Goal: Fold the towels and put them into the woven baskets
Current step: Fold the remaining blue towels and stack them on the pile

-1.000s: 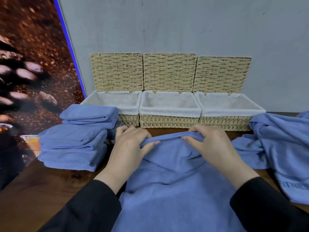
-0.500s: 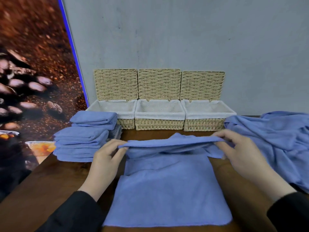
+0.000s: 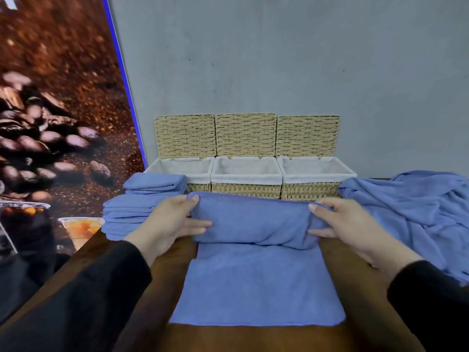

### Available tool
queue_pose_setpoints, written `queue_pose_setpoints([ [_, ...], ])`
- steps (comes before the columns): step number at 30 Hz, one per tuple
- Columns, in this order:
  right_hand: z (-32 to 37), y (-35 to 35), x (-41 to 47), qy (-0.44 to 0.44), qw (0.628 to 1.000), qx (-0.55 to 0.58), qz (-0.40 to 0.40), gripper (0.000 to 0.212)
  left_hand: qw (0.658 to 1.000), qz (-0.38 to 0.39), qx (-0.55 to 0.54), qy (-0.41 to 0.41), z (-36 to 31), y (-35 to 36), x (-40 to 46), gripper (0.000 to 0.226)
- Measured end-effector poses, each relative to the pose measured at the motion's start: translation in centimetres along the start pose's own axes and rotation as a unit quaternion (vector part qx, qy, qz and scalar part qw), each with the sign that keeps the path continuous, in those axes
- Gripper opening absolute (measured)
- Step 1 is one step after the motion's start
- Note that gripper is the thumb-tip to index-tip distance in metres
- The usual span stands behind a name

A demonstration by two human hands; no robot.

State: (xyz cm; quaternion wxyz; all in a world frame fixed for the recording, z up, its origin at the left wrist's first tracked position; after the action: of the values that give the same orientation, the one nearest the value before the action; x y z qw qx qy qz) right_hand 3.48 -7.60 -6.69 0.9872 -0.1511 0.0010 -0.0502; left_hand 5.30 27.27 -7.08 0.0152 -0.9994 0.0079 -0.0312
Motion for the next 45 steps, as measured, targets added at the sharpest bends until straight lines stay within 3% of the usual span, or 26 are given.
queue_pose_setpoints([
  [2,4.2,-0.9,1.5,-0.093,0.986,-0.077,-0.113,0.027,0.989,-0.105,0.035,0.103,-4.2,-0.2,1.9,0.024],
  [4,8.0,-1.3,1.1,-0.185,0.958,-0.084,-0.202,0.022,0.960,-0.166,0.072,0.215,-8.2,0.1,1.9,0.028],
  [7,9.7,-0.8,-2.0,-0.271,0.939,-0.024,-0.212,0.017,0.929,-0.189,0.065,0.310,-9.4,0.4,-0.5,0.029],
  [10,5.2,0.5,-3.9,-0.275,0.944,-0.064,-0.169,0.022,0.938,-0.160,0.131,0.277,-3.9,-1.1,-1.7,0.032],
  [13,-1.9,2.4,-3.9,-0.204,0.970,-0.116,-0.065,0.019,0.964,-0.060,0.173,0.193,2.9,-1.5,-2.8,0.016],
  [17,-7.5,4.4,-3.5,-0.142,0.956,-0.252,0.048,0.015,0.926,0.069,0.334,0.160,7.0,-0.2,-4.2,0.014],
  [22,-7.7,4.8,-3.4,-0.161,0.948,-0.269,0.049,0.016,0.898,0.063,0.399,0.175,7.1,-0.2,-3.2,0.020],
  [26,-7.6,4.6,-3.0,-0.142,0.958,-0.244,0.039,0.017,0.894,0.048,0.409,0.178,6.7,0.0,-2.4,0.013],
  [28,-6.9,4.4,-2.6,-0.120,0.963,-0.240,0.039,0.016,0.900,0.035,0.399,0.171,6.5,-0.1,-1.9,0.021],
  [31,-4.4,3.2,-2.4,-0.109,0.971,-0.213,-0.011,0.015,0.914,-0.020,0.372,0.163,4.8,-0.9,-1.4,0.018],
  [34,-1.5,1.3,-4.5,-0.141,0.974,-0.156,-0.079,0.017,0.914,-0.088,0.333,0.215,1.6,-1.1,-3.8,0.022],
  [37,-1.6,0.9,-7.6,-0.177,0.970,-0.154,-0.058,0.017,0.911,-0.026,0.322,0.255,1.6,-0.7,-8.0,0.022],
  [41,-6.7,2.3,-9.6,-0.157,0.947,-0.265,0.096,0.020,0.847,0.154,0.447,0.243,6.4,-0.5,-10.8,0.017],
  [43,-7.9,2.5,-9.8,-0.150,0.941,-0.278,0.122,0.017,0.842,0.179,0.454,0.231,7.2,-1.0,-10.7,0.012],
  [45,-7.9,2.6,-9.4,-0.151,0.944,-0.271,0.114,0.017,0.847,0.172,0.442,0.240,7.0,-1.3,-10.4,0.025],
])
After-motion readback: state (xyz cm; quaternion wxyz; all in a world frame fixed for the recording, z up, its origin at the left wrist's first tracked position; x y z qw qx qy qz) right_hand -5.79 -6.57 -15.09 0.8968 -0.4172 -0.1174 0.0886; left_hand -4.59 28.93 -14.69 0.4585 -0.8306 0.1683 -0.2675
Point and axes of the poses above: each hand's wrist, its own x-axis towards the middle knuckle, its own y-axis out of the palm, z = x × y, the point moved 5 cm from there along x, towards the middle knuckle, and after that the axes turned 8 degrees about y, right-handed, at the moved point
